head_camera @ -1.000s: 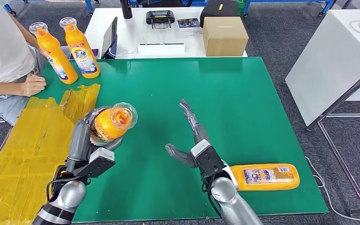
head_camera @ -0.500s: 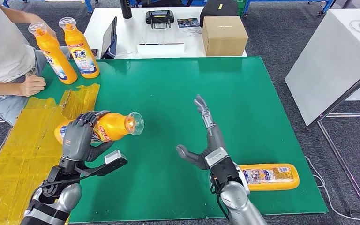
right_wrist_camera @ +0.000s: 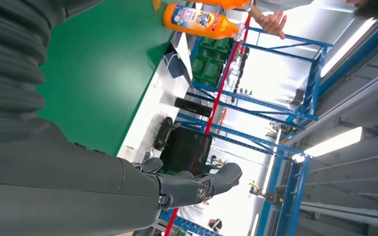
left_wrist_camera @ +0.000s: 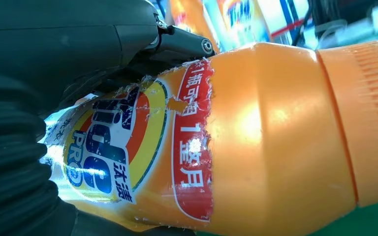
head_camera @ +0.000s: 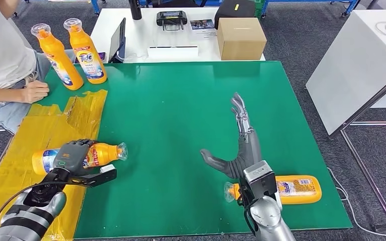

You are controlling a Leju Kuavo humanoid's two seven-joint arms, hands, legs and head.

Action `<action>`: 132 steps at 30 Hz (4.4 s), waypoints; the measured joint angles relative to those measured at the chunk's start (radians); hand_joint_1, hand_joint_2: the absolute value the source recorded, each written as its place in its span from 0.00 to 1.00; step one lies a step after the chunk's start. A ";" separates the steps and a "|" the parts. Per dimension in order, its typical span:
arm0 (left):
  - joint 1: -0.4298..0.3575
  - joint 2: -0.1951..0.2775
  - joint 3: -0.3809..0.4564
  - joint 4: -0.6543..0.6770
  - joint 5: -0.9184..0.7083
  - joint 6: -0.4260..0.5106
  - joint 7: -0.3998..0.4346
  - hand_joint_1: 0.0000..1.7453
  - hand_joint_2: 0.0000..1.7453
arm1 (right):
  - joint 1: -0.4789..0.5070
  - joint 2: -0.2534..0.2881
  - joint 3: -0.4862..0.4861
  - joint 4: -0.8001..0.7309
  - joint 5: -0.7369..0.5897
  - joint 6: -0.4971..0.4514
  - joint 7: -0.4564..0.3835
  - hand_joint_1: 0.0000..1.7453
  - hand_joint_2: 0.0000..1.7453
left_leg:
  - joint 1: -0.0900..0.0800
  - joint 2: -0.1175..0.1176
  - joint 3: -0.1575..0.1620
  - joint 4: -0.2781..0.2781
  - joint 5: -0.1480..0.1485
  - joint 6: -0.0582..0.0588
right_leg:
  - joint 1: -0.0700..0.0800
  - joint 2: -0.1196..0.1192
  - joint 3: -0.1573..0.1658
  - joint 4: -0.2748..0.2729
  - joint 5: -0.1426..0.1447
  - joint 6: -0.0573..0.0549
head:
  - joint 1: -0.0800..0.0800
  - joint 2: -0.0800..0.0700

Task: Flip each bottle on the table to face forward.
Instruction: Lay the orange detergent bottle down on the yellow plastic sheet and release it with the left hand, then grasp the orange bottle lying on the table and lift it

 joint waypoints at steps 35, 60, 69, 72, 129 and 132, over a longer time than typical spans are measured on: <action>0.076 -0.071 0.037 -0.025 0.094 0.309 -0.095 0.00 1.00 | -0.011 -0.004 0.007 0.003 0.011 0.002 0.010 0.00 1.00 | 0.000 0.000 0.002 0.000 0.000 0.000 | 0.000 0.000 0.002 0.000 0.000 0.000 | 0.000 0.000; 0.358 -0.285 0.174 -0.608 0.966 0.020 -0.394 0.00 1.00 | 0.164 -0.253 0.119 0.001 0.573 -0.022 0.150 0.00 1.00 | -0.001 -0.001 0.001 0.000 -0.001 0.000 | -0.001 -0.001 0.000 -0.001 0.000 0.000 | 0.000 0.000; 0.355 -0.314 0.192 -0.574 0.983 -0.030 -0.399 0.00 1.00 | 0.296 -0.462 0.052 -0.038 0.511 -0.014 0.160 0.00 1.00 | -0.002 -0.001 0.000 0.000 -0.002 0.001 | -0.001 0.000 0.000 -0.001 0.000 0.000 | -0.001 0.000; 0.355 -0.318 0.192 -0.568 0.983 -0.034 -0.399 0.00 1.00 | 0.319 -0.492 0.021 -0.046 0.546 -0.022 0.202 0.00 1.00 | -0.001 -0.001 0.001 0.000 -0.002 0.001 | -0.001 0.000 0.000 -0.001 0.000 0.000 | 0.000 0.000; 0.358 -0.352 0.206 -0.548 0.995 -0.060 -0.376 0.00 1.00 | 0.265 -0.553 -0.247 0.262 0.849 0.122 0.477 0.95 1.00 | -0.002 0.000 0.010 0.000 -0.005 0.003 | -0.001 0.000 -0.001 -0.003 -0.001 0.001 | 0.000 0.000; 0.358 -0.352 0.206 -0.548 0.996 -0.058 -0.376 0.00 1.00 | 0.254 -0.547 -0.241 0.269 0.862 0.100 0.479 1.00 1.00 | -0.002 0.000 0.010 0.000 -0.005 0.004 | -0.001 0.000 0.005 -0.003 -0.001 0.001 | 0.000 0.000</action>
